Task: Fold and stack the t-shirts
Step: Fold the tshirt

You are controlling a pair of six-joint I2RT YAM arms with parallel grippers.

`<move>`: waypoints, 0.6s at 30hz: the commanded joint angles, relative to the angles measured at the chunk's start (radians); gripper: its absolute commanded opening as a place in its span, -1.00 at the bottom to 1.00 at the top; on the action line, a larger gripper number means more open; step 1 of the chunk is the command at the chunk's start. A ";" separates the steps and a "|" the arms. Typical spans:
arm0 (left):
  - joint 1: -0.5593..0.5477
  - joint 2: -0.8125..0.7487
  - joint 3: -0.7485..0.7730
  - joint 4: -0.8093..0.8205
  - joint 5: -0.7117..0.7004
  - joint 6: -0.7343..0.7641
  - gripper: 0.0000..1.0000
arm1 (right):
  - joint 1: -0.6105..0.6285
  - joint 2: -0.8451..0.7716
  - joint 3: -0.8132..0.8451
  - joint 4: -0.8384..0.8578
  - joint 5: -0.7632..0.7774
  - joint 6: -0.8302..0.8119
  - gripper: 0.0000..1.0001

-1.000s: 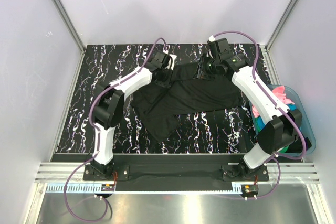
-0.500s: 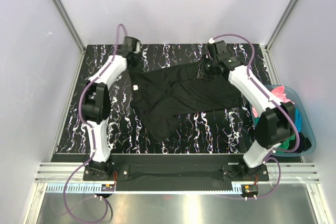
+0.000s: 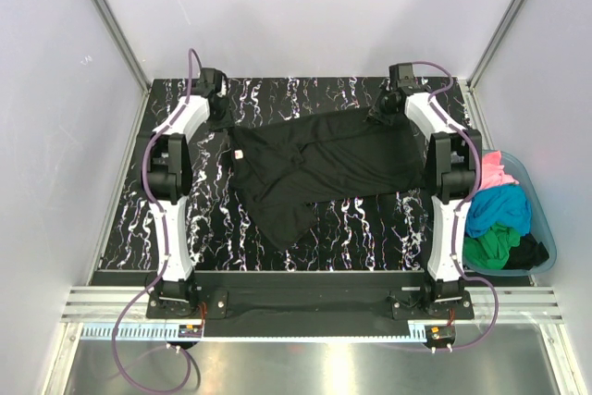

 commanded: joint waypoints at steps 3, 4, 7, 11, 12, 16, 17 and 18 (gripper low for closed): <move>0.012 0.090 0.108 0.054 0.086 0.011 -0.21 | -0.035 0.106 0.148 0.038 -0.055 0.046 -0.71; 0.015 0.104 0.128 0.041 0.077 0.000 -0.21 | -0.039 0.139 0.174 0.035 -0.042 0.052 -0.72; 0.027 0.115 0.147 0.036 0.060 -0.023 -0.11 | -0.052 0.201 0.216 0.040 -0.038 0.080 -0.78; 0.033 0.077 0.114 0.086 0.077 -0.048 0.04 | -0.075 0.267 0.253 0.066 -0.032 0.136 -0.88; 0.033 0.071 0.117 0.085 0.077 -0.051 0.05 | -0.082 0.278 0.260 0.071 -0.026 0.150 -0.89; 0.033 0.026 0.090 0.114 0.113 -0.083 0.05 | -0.105 0.302 0.271 0.069 0.047 0.236 -0.99; 0.033 0.023 0.087 0.125 0.120 -0.089 0.07 | -0.108 0.302 0.270 0.072 0.057 0.250 -1.00; 0.033 0.026 0.090 0.122 0.127 -0.094 0.07 | -0.109 0.301 0.268 0.078 0.060 0.264 -1.00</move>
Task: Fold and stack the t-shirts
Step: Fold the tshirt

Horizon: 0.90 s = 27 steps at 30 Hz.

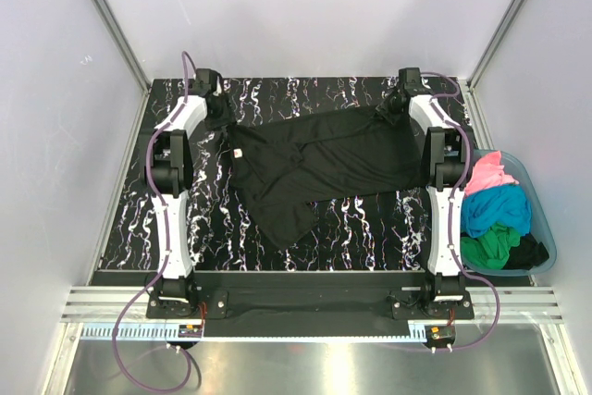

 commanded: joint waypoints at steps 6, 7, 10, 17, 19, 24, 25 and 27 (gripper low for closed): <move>0.000 -0.063 0.022 0.052 0.096 -0.046 0.03 | -0.016 0.017 0.035 0.036 0.082 0.086 -1.00; 0.000 -0.066 0.015 0.060 0.097 -0.046 0.02 | -0.015 0.017 0.035 0.037 0.084 0.086 -1.00; 0.000 -0.061 0.010 0.066 0.112 -0.045 -0.07 | -0.016 0.020 0.036 0.036 0.087 0.086 -1.00; 0.000 -0.046 0.038 0.016 0.091 -0.048 -0.59 | -0.018 0.025 0.044 0.034 0.094 0.081 -1.00; 0.001 -0.058 0.029 0.008 0.077 -0.045 -0.89 | -0.020 0.029 0.052 0.028 0.097 0.080 -1.00; 0.001 -0.084 0.016 -0.023 0.045 -0.042 -1.00 | -0.023 0.032 0.061 0.024 0.102 0.081 -1.00; 0.001 -0.100 -0.007 -0.023 0.027 -0.045 -1.00 | -0.023 0.032 0.062 0.024 0.102 0.080 -1.00; 0.007 -0.112 -0.028 -0.024 0.016 -0.048 -1.00 | -0.024 0.035 0.068 0.018 0.105 0.078 -1.00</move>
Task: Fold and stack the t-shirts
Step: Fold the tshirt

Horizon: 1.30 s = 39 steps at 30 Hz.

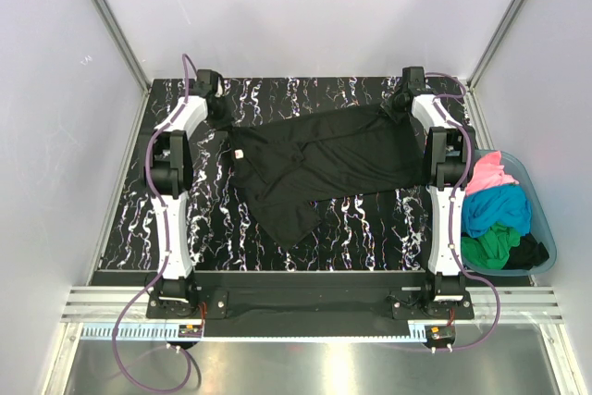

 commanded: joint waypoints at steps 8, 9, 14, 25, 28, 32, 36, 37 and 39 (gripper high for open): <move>0.042 -0.159 -0.147 0.067 -0.005 -0.029 -1.00 | -0.010 0.018 0.048 -0.009 0.050 0.001 -1.00; 0.044 -0.182 -0.183 0.081 -0.002 -0.029 -1.00 | -0.013 0.018 0.048 -0.009 0.056 0.007 -1.00; 0.047 -0.182 -0.204 0.090 0.004 -0.026 -0.89 | -0.012 0.023 0.049 -0.006 0.058 0.026 -1.00; 0.053 -0.063 -0.012 0.006 -0.025 -0.046 -0.44 | -0.012 0.021 0.051 0.008 0.003 0.021 -1.00; 0.053 -0.050 0.017 -0.025 -0.036 -0.061 -0.39 | -0.012 -0.003 -0.001 0.039 0.003 0.038 -1.00; 0.053 -0.105 -0.064 0.044 0.013 -0.037 -0.14 | -0.012 -0.011 -0.009 0.031 0.000 0.024 -1.00; 0.055 -0.123 -0.086 0.069 0.058 0.003 -0.09 | -0.012 -0.005 0.002 0.023 -0.008 0.023 -1.00; 0.053 -0.118 -0.085 0.060 0.055 0.008 -0.09 | -0.012 -0.005 0.003 0.025 -0.010 0.023 -1.00; 0.053 -0.107 -0.082 0.031 0.041 0.017 -0.10 | -0.012 -0.005 0.006 0.026 -0.011 0.029 -1.00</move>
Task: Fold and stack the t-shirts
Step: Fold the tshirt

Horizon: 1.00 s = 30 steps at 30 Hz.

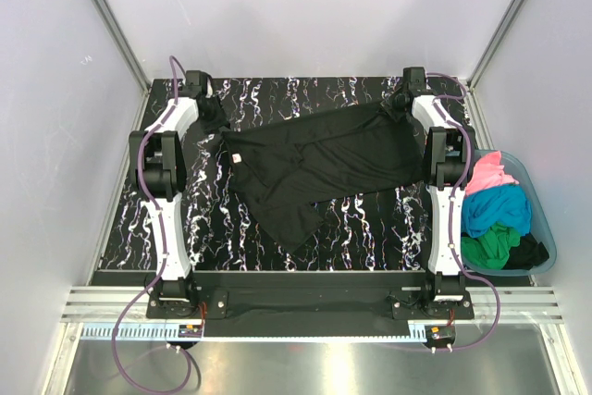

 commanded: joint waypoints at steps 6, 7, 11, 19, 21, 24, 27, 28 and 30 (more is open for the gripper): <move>0.005 -0.010 0.000 -0.026 -0.024 0.041 -0.33 | -0.005 -0.016 0.011 -0.008 -0.005 0.011 -1.00; 0.005 0.002 0.008 -0.026 -0.028 0.040 -0.58 | -0.005 -0.017 0.011 -0.011 -0.005 0.013 -1.00; 0.005 0.060 0.084 -0.079 -0.059 0.026 -1.00 | -0.005 -0.025 -0.017 0.001 -0.002 0.031 -1.00; 0.028 0.073 0.120 -0.126 -0.171 -0.011 -1.00 | -0.005 -0.059 -0.068 0.016 0.079 0.076 -1.00; 0.031 0.079 0.129 -0.109 -0.151 -0.014 -1.00 | -0.005 -0.057 -0.071 0.025 0.082 0.094 -1.00; 0.036 0.106 0.172 -0.084 -0.133 -0.017 -1.00 | -0.005 -0.047 -0.060 0.036 0.062 0.120 -1.00; 0.036 0.139 0.221 -0.063 -0.079 -0.020 -1.00 | 0.004 -0.031 -0.016 0.013 0.045 0.105 -1.00; 0.039 0.169 0.272 -0.067 -0.071 -0.020 -1.00 | 0.004 -0.028 0.004 0.004 0.044 0.090 -1.00; 0.047 0.192 0.325 -0.095 -0.047 -0.025 -0.96 | 0.004 -0.031 0.012 -0.008 0.027 0.076 -0.93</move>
